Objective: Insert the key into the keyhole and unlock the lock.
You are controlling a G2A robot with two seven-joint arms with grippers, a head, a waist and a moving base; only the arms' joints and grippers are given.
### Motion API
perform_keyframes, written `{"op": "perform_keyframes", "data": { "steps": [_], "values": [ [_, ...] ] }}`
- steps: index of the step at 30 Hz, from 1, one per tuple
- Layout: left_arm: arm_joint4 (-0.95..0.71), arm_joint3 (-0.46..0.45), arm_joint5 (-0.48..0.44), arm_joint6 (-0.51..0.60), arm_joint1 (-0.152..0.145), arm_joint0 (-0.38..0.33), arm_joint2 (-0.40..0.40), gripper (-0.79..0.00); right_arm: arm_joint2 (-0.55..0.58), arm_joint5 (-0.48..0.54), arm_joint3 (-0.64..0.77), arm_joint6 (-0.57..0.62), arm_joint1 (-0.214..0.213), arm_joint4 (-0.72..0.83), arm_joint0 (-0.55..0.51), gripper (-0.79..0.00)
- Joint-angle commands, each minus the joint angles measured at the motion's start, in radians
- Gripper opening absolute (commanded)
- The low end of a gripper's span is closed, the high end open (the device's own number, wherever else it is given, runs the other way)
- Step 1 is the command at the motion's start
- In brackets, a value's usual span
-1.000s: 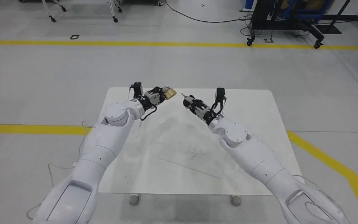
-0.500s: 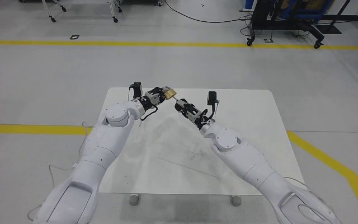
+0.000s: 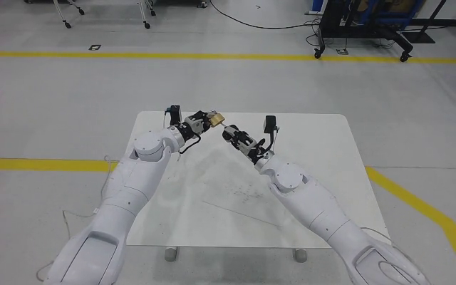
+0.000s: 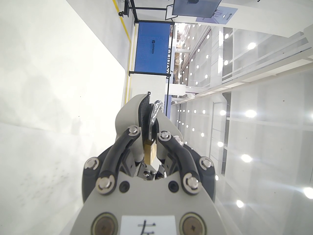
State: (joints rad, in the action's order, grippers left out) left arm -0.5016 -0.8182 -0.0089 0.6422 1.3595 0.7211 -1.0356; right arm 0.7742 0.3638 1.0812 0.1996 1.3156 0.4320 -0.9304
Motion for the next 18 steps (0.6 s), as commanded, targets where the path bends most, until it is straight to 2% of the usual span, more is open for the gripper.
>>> {"op": "perform_keyframes", "data": {
  "steps": [1, 18],
  "values": [
    [0.001, 0.0, 0.001, 0.002, 0.001, 0.0, -0.002, -0.785, 0.006, 0.001, 0.001, 0.004, 0.002, -0.005, -0.004, -0.785],
    [0.012, -0.004, 0.002, 0.006, 0.002, 0.006, -0.026, -0.785, 0.062, -0.01, 0.023, 0.048, 0.016, -0.048, -0.032, -0.785]
  ]
}}
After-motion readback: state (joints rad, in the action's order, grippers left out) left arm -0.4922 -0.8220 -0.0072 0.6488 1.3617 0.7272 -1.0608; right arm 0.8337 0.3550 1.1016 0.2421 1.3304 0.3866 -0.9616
